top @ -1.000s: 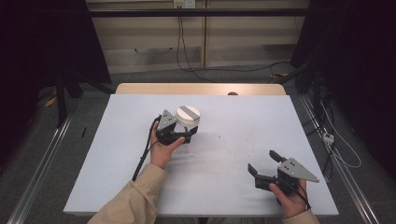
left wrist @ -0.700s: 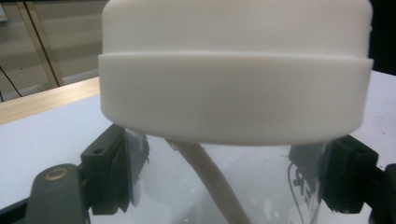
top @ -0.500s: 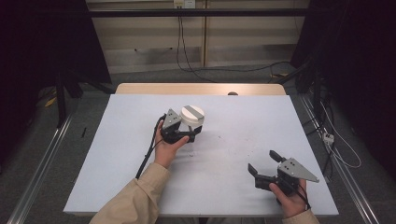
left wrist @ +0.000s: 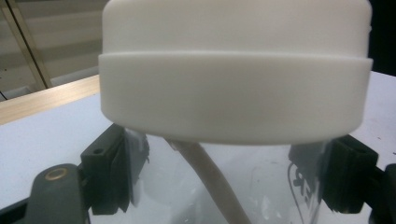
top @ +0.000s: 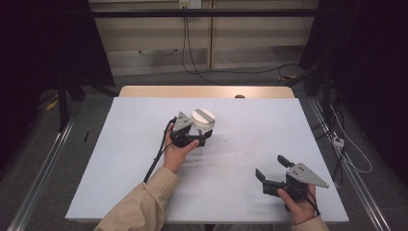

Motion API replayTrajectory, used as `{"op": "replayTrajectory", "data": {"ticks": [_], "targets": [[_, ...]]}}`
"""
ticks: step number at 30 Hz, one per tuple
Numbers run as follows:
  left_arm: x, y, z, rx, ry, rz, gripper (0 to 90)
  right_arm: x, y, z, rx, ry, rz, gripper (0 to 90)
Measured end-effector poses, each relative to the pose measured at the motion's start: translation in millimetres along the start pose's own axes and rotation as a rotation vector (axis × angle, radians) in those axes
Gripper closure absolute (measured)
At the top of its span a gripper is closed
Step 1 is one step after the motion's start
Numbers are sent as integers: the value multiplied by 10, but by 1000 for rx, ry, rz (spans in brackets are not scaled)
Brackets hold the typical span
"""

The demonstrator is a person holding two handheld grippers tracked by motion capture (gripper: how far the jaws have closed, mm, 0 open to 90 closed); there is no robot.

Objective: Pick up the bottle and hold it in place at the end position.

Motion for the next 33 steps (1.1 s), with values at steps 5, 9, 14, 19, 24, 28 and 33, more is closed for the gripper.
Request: {"op": "replayTrajectory", "data": {"ticks": [5,9,14,19,24,28,33], "targets": [[-39,14,-27,0,-7,4,186,-1,1,3,0,0,-1,61],[-65,25,-63,-4,-9,3,186,2,0,1,-1,0,0,62],[-85,46,-78,-11,-15,1,186,-2,-3,3,0,2,0,61],[-116,49,-91,-28,-13,4,186,3,-1,1,-3,-1,-2,61],[-162,10,-96,-5,-7,20,187,4,-1,1,-5,-1,-2,61],[-186,-6,-87,-10,-1,26,187,6,-1,-2,-5,-1,-3,61],[-217,9,-122,-20,-11,19,187,3,-2,1,-7,2,-2,61]]}}
Point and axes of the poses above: each handheld gripper's, and its own axes: x roughly backward along the jaws, y roughly out of its top, z roughly to its left, the point moved 2 cm from there along -x, roughly forward along the jaws, and after that the axes turned 15 degrees about y, right-handed, at the moved point
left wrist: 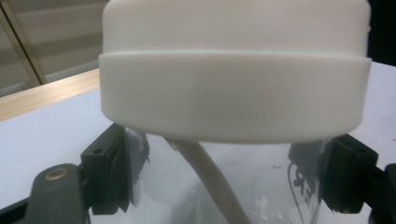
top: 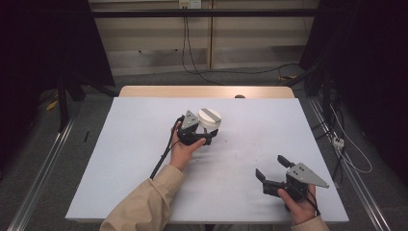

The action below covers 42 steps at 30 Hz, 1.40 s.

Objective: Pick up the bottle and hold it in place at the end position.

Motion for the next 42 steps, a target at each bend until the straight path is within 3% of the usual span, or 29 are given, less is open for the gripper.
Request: {"op": "replayTrajectory", "data": {"ticks": [20,29,35,39,42], "targets": [[-156,-9,-98,-34,-16,-15,186,-2,-13,-3,-1,-3,5,61],[-126,0,-89,-64,-32,-1,185,-18,-14,15,7,2,10,61],[-105,-4,-52,-28,-40,18,185,-32,-14,24,9,3,13,61],[-72,-2,-53,-63,-38,25,185,-44,-15,32,11,5,17,61],[-42,-14,-60,-68,-39,25,185,-52,-11,39,10,7,18,61]]}}
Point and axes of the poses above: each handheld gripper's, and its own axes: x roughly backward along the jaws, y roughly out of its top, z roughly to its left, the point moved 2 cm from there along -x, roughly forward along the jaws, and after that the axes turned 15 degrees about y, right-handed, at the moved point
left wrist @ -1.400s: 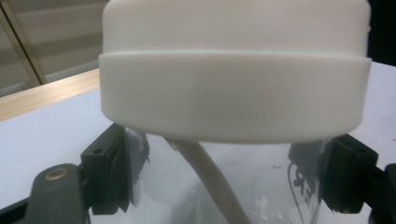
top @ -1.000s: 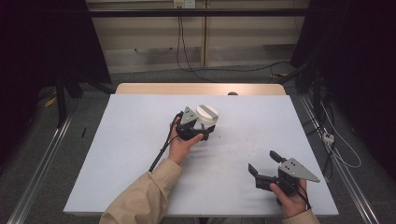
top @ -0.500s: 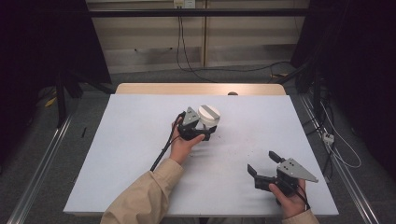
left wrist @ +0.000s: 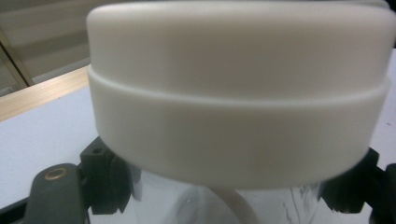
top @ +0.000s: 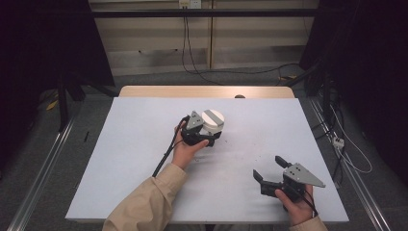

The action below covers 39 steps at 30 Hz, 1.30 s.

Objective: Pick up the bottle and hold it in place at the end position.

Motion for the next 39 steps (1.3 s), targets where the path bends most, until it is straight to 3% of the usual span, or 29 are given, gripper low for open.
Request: {"op": "replayTrajectory", "data": {"ticks": [24,27,32,39], "targets": [[147,-108,44,17,7,-5,184,-317,124,53,-2,10,41,64],[155,-104,30,6,12,-5,184,-387,147,76,-4,22,41,64],[154,-114,33,25,15,-10,184,-503,199,125,-8,42,40,64],[150,-117,40,22,13,-9,184,-662,269,171,-7,63,48,63]]}}
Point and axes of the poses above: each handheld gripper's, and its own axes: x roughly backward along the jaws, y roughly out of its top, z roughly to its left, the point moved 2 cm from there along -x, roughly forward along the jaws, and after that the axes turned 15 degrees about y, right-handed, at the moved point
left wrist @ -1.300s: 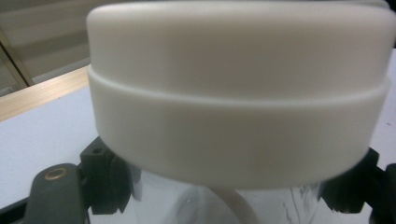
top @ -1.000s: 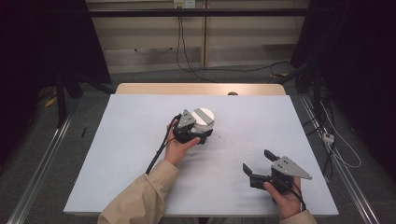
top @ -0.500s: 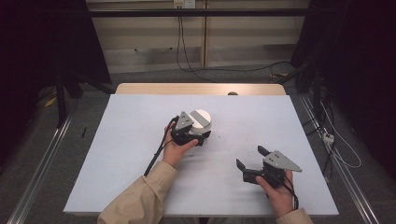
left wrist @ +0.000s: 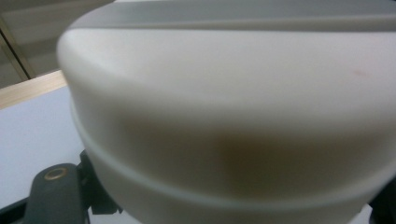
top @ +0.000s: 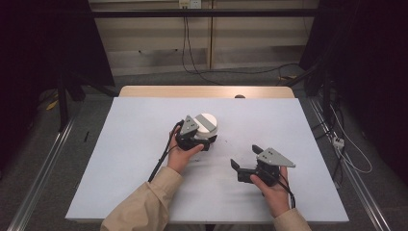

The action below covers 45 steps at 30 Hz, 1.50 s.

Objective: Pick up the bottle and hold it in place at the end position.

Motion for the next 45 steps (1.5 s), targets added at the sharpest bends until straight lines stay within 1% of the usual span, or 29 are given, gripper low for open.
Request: {"op": "replayTrajectory", "data": {"ticks": [2,4,11,16,17,29,40,41,42,45], "targets": [[1,0,1,-4,1,2,184,-38,19,3,-4,4,6,63],[2,0,0,-5,1,3,184,-65,38,7,-12,-3,9,69],[-5,-4,1,2,-2,0,185,-138,107,17,-12,18,4,71],[-6,-7,3,3,-3,0,185,-176,127,7,-16,25,17,71],[-6,-7,3,3,-3,0,185,-185,131,8,-21,24,18,72],[-11,-11,5,6,-5,0,185,-237,176,-6,-20,26,32,73],[-10,-14,5,6,-7,3,185,-341,261,-26,-24,29,43,91],[-10,-13,13,-5,-4,3,185,-352,267,-27,-25,30,43,91],[-10,-13,12,-3,-5,4,185,-360,273,-32,-20,28,47,91],[-11,-15,5,3,-6,6,185,-387,291,-39,-26,26,47,91]]}}
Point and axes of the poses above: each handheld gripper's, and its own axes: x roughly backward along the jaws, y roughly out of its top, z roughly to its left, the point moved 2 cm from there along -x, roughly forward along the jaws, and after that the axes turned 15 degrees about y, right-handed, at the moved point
